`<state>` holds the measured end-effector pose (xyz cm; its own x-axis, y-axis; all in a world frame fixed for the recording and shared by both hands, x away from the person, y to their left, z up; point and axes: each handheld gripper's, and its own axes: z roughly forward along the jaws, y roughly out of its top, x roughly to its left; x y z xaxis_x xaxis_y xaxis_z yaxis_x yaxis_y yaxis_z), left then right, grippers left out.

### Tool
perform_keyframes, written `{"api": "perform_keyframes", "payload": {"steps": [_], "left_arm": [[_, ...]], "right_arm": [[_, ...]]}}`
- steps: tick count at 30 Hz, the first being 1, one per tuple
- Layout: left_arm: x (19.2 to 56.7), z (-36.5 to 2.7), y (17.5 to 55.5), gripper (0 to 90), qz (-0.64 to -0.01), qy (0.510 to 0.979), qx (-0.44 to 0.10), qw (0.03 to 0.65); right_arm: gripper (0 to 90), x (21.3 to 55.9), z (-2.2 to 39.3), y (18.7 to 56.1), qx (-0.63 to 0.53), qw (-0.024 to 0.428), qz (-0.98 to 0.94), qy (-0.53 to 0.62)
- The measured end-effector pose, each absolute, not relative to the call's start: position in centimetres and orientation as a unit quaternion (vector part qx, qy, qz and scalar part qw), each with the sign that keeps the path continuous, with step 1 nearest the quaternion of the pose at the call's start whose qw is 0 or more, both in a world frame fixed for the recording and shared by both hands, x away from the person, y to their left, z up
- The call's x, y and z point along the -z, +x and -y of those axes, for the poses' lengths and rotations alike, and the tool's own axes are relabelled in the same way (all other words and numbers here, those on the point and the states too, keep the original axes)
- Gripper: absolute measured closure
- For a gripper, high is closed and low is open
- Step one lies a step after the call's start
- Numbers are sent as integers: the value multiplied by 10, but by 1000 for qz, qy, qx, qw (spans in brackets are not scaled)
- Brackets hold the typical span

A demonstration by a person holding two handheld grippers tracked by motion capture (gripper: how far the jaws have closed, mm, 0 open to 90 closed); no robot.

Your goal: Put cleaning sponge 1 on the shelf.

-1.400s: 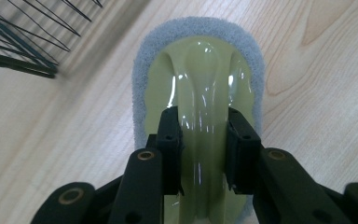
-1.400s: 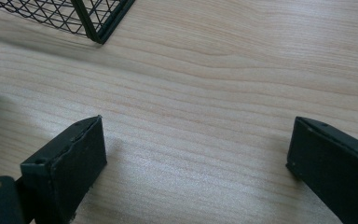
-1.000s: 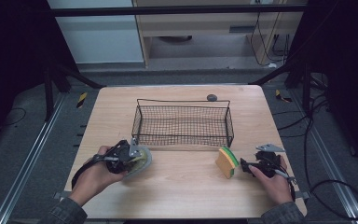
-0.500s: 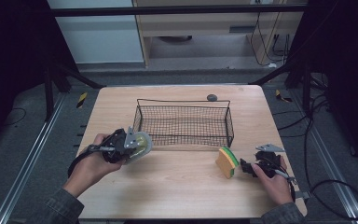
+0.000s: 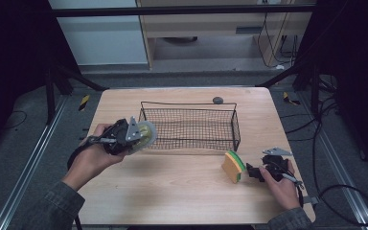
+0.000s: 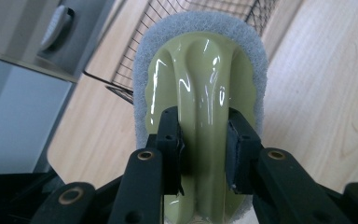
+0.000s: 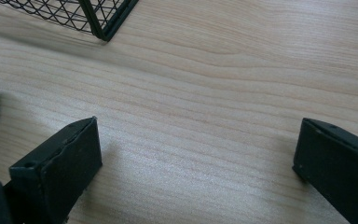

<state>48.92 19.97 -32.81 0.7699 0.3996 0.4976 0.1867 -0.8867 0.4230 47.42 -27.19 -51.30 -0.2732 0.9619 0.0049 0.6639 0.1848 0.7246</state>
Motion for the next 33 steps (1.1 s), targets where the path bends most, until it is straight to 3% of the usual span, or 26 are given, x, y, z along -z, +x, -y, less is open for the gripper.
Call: {"api": "perform_keyframes", "payload": {"steps": [19, 33], "left_arm": [[298, -187, 522, 706, -120, 921, -316, 195], [312, -174, 554, 706, -96, 913, -350, 184]], "right_arm": [[4, 513, 271, 477, -312, 240, -734, 554], [7, 513, 272, 474, -313, 240, -734, 554]]}}
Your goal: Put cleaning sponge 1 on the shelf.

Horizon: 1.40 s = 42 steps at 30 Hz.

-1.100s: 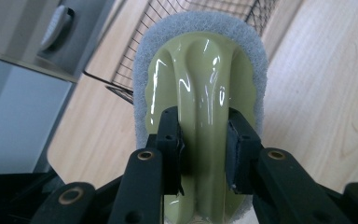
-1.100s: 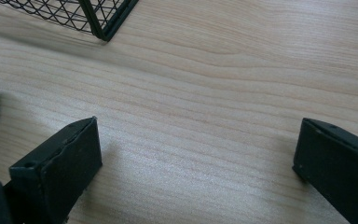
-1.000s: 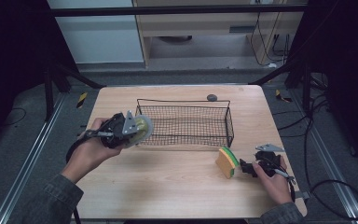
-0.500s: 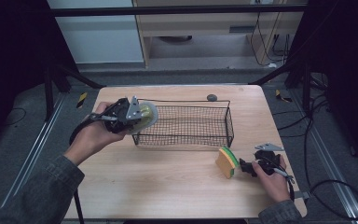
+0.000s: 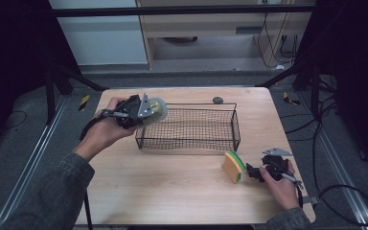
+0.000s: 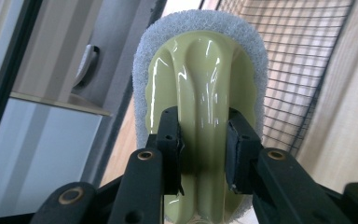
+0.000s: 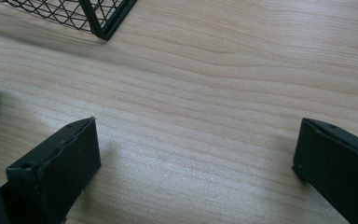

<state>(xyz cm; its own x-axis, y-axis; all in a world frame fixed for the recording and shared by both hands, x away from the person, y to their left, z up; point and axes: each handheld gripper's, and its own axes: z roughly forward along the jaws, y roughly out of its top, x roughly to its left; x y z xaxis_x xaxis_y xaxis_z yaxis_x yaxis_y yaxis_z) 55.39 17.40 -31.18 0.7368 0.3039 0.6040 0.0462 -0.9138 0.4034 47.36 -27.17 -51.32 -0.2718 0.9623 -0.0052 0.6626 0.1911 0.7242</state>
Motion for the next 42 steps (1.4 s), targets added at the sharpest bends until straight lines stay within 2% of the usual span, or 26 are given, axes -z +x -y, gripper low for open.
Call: {"api": "perform_keyframes", "payload": {"steps": [12, 18, 42], "left_arm": [[308, -165, 581, 706, -88, 907, -359, 201], [314, -158, 581, 705, -77, 911, -361, 181], [324, -149, 591, 705, -59, 918, -352, 171]], "right_arm": [[7, 513, 272, 474, -314, 238, -735, 552], [7, 513, 272, 473, -313, 239, -735, 552], [7, 513, 272, 474, -312, 240, -734, 553]]}}
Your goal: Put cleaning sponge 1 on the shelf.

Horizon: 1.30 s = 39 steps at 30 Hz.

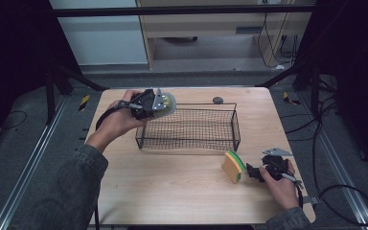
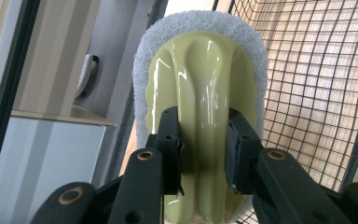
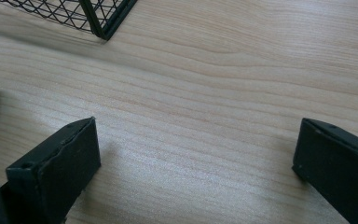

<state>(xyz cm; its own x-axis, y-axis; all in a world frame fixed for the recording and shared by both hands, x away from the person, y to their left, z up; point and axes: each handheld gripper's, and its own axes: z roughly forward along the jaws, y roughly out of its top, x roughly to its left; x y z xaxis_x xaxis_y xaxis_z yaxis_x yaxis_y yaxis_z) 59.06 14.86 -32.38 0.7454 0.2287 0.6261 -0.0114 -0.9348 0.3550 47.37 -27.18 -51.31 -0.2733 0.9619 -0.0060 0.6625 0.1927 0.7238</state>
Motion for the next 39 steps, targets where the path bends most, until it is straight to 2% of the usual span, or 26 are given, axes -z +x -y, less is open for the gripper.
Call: {"api": "perform_keyframes", "payload": {"steps": [39], "left_arm": [[368, -141, 596, 705, -38, 943, -305, 131]], "right_arm": [[7, 513, 272, 474, -313, 240, -734, 553]]}}
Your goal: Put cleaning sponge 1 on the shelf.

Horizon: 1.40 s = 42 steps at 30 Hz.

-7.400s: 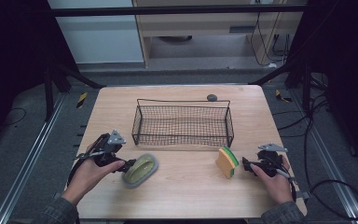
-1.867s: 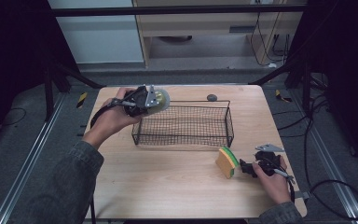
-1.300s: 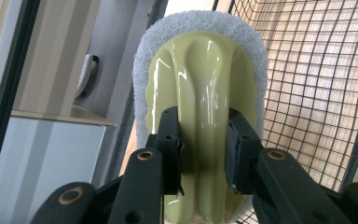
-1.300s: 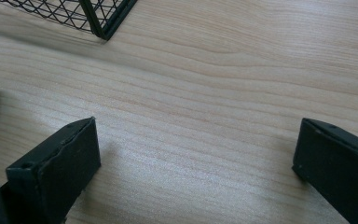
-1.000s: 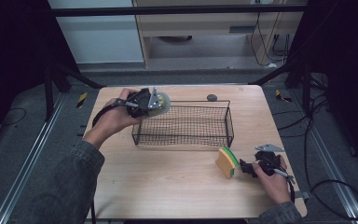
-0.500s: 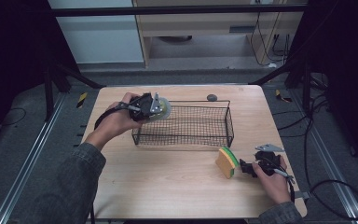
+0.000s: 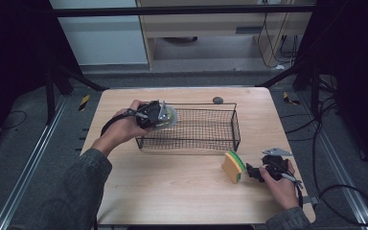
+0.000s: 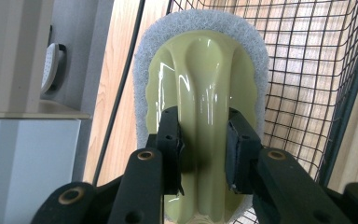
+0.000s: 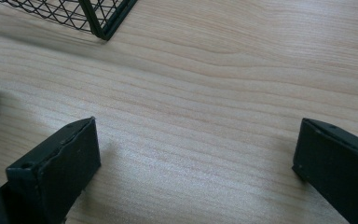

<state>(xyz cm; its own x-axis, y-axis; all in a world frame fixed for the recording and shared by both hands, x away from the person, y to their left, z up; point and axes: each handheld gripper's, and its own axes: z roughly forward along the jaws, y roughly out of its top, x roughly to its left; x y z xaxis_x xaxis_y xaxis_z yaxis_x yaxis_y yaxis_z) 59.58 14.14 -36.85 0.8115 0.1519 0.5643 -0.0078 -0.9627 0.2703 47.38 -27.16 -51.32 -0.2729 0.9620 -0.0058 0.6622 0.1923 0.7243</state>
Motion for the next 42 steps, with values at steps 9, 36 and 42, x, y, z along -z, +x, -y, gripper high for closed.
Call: {"api": "perform_keyframes", "payload": {"steps": [9, 36, 42], "left_arm": [[375, -143, 597, 705, -40, 945, -299, 128], [400, -147, 602, 705, -49, 953, -277, 114], [403, -147, 603, 705, -51, 954, -274, 113]], "right_arm": [[7, 513, 272, 474, -313, 240, -734, 553], [7, 513, 272, 474, -312, 240, -734, 554], [7, 513, 271, 474, -312, 241, -733, 554]]}}
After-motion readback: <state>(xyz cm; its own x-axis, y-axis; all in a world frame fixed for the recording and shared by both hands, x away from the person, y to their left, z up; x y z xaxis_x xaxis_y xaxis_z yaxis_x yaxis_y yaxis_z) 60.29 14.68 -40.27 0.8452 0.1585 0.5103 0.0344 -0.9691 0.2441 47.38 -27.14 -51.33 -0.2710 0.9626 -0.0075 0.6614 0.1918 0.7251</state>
